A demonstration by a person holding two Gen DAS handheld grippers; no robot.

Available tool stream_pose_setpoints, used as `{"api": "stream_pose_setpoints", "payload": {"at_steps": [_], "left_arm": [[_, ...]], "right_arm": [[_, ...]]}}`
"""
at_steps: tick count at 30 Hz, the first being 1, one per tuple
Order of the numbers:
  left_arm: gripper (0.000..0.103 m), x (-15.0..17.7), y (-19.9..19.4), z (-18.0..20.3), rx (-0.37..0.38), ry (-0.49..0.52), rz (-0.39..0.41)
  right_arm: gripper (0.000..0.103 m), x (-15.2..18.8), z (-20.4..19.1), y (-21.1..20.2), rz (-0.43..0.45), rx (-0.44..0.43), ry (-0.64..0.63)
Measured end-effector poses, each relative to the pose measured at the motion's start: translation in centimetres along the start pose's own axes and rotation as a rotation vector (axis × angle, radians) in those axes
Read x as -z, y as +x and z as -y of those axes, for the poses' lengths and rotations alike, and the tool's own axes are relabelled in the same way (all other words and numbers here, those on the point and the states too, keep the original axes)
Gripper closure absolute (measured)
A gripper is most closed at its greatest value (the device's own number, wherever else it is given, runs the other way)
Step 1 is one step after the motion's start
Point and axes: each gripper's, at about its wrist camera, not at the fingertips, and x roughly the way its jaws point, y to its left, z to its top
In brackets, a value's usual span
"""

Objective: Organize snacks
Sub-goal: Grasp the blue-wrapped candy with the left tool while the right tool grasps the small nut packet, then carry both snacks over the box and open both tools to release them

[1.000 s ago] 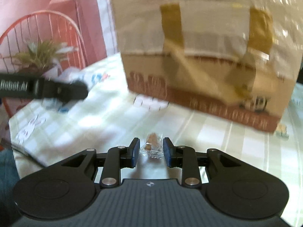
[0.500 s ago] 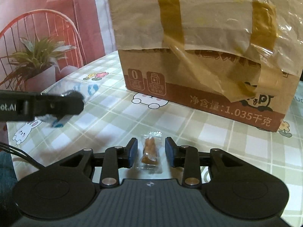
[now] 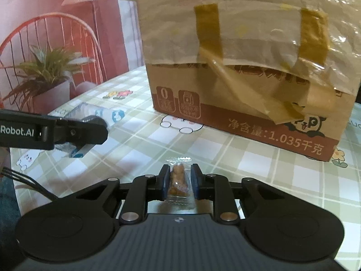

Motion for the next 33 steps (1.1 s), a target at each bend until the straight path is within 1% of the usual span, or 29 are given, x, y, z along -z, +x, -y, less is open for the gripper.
{"api": "stream_pose_setpoints", "payload": {"at_steps": [3,6,10,13,16,18,22,27,30,33], "left_arm": [[0.053,-1.0,-0.3,0.2,0.009,0.007,0.021],[0.053,-3.2,-0.9,0.6,0.022,0.011,0.077],[0.053,-6.9,-2.3,1.4,0.072,0.014,0.173],[0.053,-9.9,-3.2,2.7,0.120,0.041,0.237],[0.053,-12.3,-3.2,4.6,0.155,0.077,0.284],[0.053,-14.1,-2.6,5.8,0.189,0.083,0.294],[0.053,-16.9,-0.3,7.9,0.239,0.091,0.274],[0.053,-19.5,3.8,10.6,0.234,0.138,0.230],[0.053,-20.3,5.9,11.8,0.236,0.147,0.200],[0.053,-20.7,7.4,12.4,0.246,0.171,0.183]], "right_arm": [[0.082,-0.2,0.6,-0.8,0.037,0.007,0.032],[0.082,-1.4,1.2,-2.2,0.087,0.009,0.050],[0.082,-5.0,1.9,-5.5,0.222,0.039,0.016],[0.082,-7.9,2.6,-8.1,0.323,0.059,-0.018],[0.082,-10.4,3.5,-10.0,0.392,0.070,-0.038],[0.082,-11.9,4.2,-10.9,0.420,0.088,-0.056],[0.082,-14.1,6.2,-11.0,0.433,0.138,-0.075],[0.082,-15.7,8.7,-9.6,0.395,0.214,-0.089],[0.082,-16.0,10.2,-9.2,0.377,0.219,-0.058],[0.082,-16.2,10.6,-8.8,0.360,0.230,-0.082]]}}
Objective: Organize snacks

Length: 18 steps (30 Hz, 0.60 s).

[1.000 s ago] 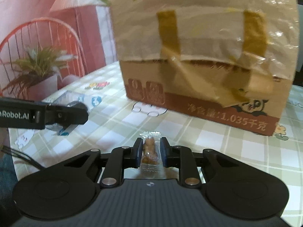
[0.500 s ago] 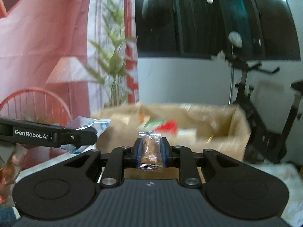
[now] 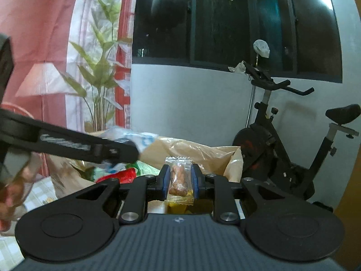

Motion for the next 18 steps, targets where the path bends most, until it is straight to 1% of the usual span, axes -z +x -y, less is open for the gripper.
{"api": "stream_pose_setpoints", "payload": {"at_steps": [2,3,4,6,8,11,12,13,14,16,18], "left_arm": [[0.052,0.1,0.9,0.0,0.028,0.006,-0.017],[0.050,0.2,1.0,-0.3,0.034,0.002,-0.015],[0.042,0.3,1.1,-0.5,0.029,-0.002,-0.013],[0.032,0.4,1.1,-0.8,0.008,-0.012,-0.009],[0.030,0.3,0.6,-1.0,0.003,-0.013,-0.002],[0.025,0.3,-0.3,-0.8,-0.009,0.008,-0.001],[0.020,0.3,-0.8,-0.9,-0.015,0.016,0.002],[0.015,0.3,-1.3,-0.8,-0.024,0.024,0.007],[0.014,0.2,-1.7,-0.7,-0.033,0.032,0.011],[0.009,0.3,-2.6,-0.8,-0.054,0.046,0.014],[0.008,0.4,-3.9,-0.9,-0.067,0.050,0.013]], "right_arm": [[0.081,0.2,0.0,0.3,-0.015,0.005,-0.019],[0.081,0.3,0.0,0.6,-0.025,0.008,-0.020],[0.081,0.5,0.0,0.7,-0.037,0.010,-0.020],[0.080,0.7,0.1,1.0,-0.052,0.015,-0.016],[0.072,0.8,0.1,1.0,-0.061,0.015,-0.008],[0.066,0.7,0.2,0.6,-0.063,0.020,0.008],[0.064,0.6,0.1,0.4,-0.064,0.020,0.014],[0.056,0.5,0.1,0.3,-0.064,0.021,0.021],[0.051,0.4,0.0,0.0,-0.063,0.024,0.029],[0.026,0.1,0.0,-0.5,-0.055,0.032,0.050],[0.013,-0.3,-0.2,-1.2,-0.046,0.033,0.080]]}}
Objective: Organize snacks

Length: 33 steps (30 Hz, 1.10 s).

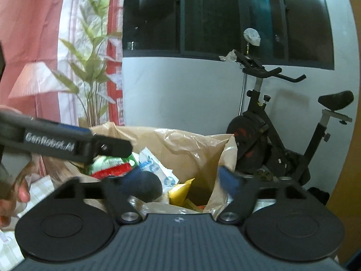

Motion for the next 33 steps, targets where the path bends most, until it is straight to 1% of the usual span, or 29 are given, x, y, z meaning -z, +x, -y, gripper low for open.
{"api": "stream_pose_setpoints", "payload": {"at_steps": [4,8,11,14,18,22,25,28,33], "left_arm": [[0.008,0.1,-2.1,-0.4,-0.022,-0.009,0.012],[0.007,0.0,-4.5,-0.8,-0.031,-0.025,0.039],[0.007,-0.3,-6.0,-0.7,-0.065,-0.026,0.041],[0.007,-0.3,-8.0,-0.7,-0.085,-0.013,0.056],[0.007,-0.4,-10.3,-0.8,-0.106,-0.020,0.061],[0.007,-0.1,-12.3,-0.9,-0.174,-0.033,0.072],[0.007,0.2,-13.8,-1.2,-0.186,-0.044,0.082],[0.007,0.5,-15.1,-1.3,-0.194,-0.040,0.073],[0.007,0.8,-17.3,-0.9,-0.241,-0.024,0.098]], "right_arm": [[0.007,-0.7,-0.2,-1.3,-0.001,0.003,0.051],[0.002,-1.3,-0.6,-2.6,-0.009,0.000,0.097],[0.000,-1.7,-1.1,-3.7,-0.012,0.010,0.113],[0.000,-2.1,-1.9,-4.7,-0.017,0.032,0.108],[0.000,-2.6,-2.7,-6.0,-0.036,0.056,0.116],[0.000,-3.1,-3.2,-7.6,-0.037,0.049,0.152],[0.000,-3.5,-3.7,-8.7,-0.035,0.050,0.150],[0.000,-3.7,-4.6,-9.6,-0.033,0.058,0.135],[0.000,-3.9,-5.9,-11.1,-0.040,0.045,0.131]]}}
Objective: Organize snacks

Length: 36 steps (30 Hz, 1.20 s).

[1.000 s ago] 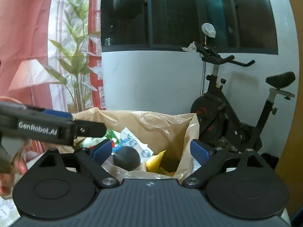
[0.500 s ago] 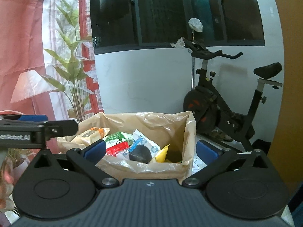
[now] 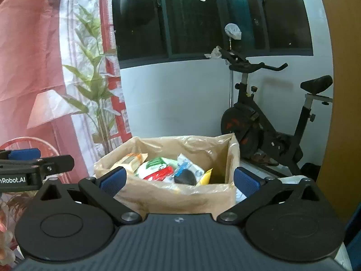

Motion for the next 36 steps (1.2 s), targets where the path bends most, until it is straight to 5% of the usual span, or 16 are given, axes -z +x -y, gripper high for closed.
{"api": "stream_pose_setpoints", "payload": {"at_steps": [13,36], "left_arm": [[0.007,0.8,-5.4,-0.9,-0.063,-0.052,0.029],[0.007,1.3,-6.3,-1.7,-0.100,-0.093,0.016]], "right_arm": [[0.000,0.7,-2.3,-4.6,0.027,-0.066,-0.017],[0.000,1.5,-3.1,-5.2,0.012,-0.046,-0.030]]}}
